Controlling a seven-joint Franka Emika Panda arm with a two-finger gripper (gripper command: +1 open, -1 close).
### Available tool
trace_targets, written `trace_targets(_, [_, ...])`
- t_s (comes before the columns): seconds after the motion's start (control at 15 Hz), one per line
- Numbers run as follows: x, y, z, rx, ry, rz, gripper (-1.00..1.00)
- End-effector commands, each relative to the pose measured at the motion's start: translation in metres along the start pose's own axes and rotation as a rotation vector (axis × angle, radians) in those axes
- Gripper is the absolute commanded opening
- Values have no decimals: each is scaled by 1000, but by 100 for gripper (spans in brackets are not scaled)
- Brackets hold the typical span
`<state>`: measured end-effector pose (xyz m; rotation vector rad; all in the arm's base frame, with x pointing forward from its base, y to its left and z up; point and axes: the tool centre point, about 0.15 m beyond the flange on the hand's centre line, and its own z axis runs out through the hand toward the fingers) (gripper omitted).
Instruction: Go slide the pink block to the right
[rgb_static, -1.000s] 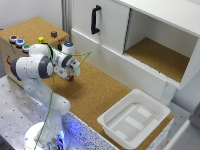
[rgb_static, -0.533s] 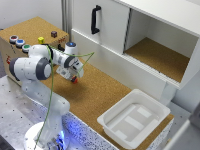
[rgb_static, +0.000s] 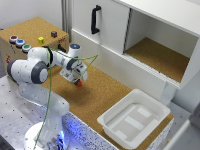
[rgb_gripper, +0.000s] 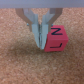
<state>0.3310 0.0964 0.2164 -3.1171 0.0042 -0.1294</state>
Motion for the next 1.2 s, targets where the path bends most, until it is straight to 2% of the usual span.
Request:
trace_targets(0.0, [-2, 39, 1, -23, 19, 7, -100])
trace_targets(1.13, [3, 122, 4, -8, 46, 96, -100])
